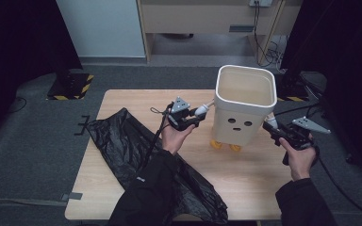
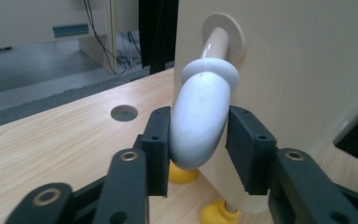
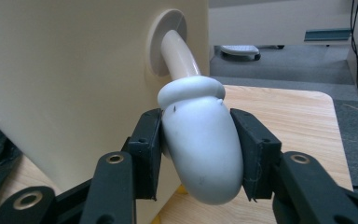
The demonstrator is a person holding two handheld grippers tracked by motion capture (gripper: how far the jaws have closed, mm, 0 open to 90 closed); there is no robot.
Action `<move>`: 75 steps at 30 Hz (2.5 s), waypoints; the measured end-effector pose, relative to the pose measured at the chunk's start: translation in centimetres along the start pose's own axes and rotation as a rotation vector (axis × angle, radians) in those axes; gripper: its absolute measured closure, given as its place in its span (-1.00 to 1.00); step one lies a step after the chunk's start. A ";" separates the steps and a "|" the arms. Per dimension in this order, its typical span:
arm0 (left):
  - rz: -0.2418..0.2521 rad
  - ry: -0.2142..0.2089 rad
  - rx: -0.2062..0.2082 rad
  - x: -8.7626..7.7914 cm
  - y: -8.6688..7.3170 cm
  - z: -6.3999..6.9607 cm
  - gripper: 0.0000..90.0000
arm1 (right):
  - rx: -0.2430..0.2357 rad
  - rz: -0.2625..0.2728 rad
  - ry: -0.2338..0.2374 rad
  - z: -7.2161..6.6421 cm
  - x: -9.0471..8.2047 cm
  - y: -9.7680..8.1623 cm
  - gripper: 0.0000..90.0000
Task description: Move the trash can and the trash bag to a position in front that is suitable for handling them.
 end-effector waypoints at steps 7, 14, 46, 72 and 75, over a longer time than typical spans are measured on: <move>-0.072 0.021 -0.015 -2.1 0.5 0.2 0.44 | 0.004 0.015 0.027 -1.2 0.1 0.5 0.28; -0.085 0.043 -0.002 -5.5 0.1 -0.3 0.45 | -0.002 0.006 0.085 -3.4 0.7 0.7 0.29; -0.022 0.128 -0.025 -17.7 -4.7 -2.3 0.28 | -0.059 0.030 0.290 -11.3 2.2 1.0 0.11; 0.103 0.078 0.008 -17.7 -6.0 -3.2 -0.36 | -0.096 0.021 0.308 -10.3 2.1 1.4 -0.18; 0.090 0.052 0.010 -15.8 -5.1 -2.9 -0.25 | -0.107 -0.009 0.318 -10.4 2.4 0.8 0.06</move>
Point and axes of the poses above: each handheld gripper's, and its own axes: x roughly forward along the jaws, y roughly out of its top, z roughly to its right, the point moved 4 cm from there along x, roughly forward along the jaws, and after that the axes turned 3 degrees about -x, right-handed, at the moved point
